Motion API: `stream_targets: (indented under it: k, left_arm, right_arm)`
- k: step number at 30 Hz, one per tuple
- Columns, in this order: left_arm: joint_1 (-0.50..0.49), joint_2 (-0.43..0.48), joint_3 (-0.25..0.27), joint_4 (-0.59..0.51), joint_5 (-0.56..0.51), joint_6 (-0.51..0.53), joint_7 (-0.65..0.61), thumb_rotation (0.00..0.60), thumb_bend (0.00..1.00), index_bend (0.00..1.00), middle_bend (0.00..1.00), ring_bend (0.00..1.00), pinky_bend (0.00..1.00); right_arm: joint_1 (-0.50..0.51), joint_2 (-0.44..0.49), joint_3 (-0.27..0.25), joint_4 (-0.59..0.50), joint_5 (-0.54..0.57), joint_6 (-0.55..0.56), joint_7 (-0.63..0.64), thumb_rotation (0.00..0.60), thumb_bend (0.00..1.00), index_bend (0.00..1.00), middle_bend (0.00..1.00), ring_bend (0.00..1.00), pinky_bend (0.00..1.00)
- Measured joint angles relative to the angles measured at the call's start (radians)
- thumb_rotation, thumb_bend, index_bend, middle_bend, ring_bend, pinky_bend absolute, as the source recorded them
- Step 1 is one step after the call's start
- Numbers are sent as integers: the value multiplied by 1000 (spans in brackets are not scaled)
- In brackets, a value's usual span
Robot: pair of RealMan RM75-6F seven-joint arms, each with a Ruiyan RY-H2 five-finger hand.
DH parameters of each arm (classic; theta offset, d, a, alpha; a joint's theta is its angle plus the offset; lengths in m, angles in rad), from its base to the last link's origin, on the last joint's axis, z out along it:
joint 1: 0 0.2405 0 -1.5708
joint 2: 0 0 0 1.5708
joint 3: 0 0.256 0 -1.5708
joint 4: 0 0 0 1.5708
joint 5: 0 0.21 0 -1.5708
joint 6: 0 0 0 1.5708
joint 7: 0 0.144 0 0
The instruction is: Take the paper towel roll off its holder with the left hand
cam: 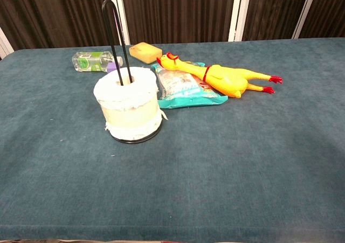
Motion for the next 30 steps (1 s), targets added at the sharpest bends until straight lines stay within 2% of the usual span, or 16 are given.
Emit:
stream_targets:
  k: [5,10,15,23,30]
  left_arm:
    - [-14,-13,3,-3,18,-1,-61,600,362,0,0,0,8]
    - [-61,-52,-11,-13,27,-14,-233,600,346,0,0,0,7]
    - [-147,-98,-65,-77,-26,-105,-394,600,344,0,0,0,0]
    - [-267,-177,-153,-149,-184,-342,-361,600,342,0,0,0,0]
    - [-368,-321,-218,-129,-317,-510,-261,600,340,0,0,0,0]
  right_arm:
    - [2,-2,1,-6,-1,-3,-3,600,28,0,0,0,0]
    - [9,-1,0,-13,-2,-19,-10,600,29,0,0,0,0]
    - [12,2,1,-18,5,-23,-3,600,29,0,0,0,0]
    - [17,8,1,-23,11,-30,2,600,29,0,0,0,0]
    - [18,16,0,-24,12,-29,22,600,29,0,0,0,0]
